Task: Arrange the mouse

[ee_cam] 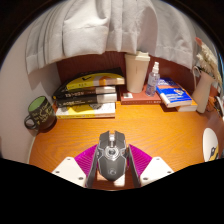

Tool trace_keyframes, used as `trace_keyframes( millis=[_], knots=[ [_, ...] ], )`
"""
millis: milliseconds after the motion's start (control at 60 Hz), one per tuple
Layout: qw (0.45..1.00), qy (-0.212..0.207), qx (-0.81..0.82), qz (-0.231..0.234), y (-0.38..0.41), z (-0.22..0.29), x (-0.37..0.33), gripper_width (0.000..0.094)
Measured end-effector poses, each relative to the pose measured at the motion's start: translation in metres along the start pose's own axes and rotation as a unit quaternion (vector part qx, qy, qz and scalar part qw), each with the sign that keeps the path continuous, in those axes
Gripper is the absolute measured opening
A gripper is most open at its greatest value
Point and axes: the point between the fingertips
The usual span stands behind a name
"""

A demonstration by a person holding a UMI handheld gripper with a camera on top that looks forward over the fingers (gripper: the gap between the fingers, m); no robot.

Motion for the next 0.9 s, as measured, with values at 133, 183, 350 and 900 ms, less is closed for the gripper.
trace_keyframes(
  millis=[133,183,350,900],
  knots=[
    [1.0,-0.002,0.001,-0.004,-0.001,0.005,0.005,0.0483],
    [1.0,0.004,0.001,-0.006,-0.001,0.004,0.005,0.0459],
    [1.0,0.015,0.019,0.013,0.0,0.005,0.004,0.0395],
    [0.992,-0.097,-0.078,-0.013,-0.211,0.151,-0.224,0.037]
  ],
)
Point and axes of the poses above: the point between the fingertips, and its own axes, seen from behind it with the camera up: y to the left, z up, x forward, the way the camera looks, and after that the axes turned 13 degrees about z, right-handed
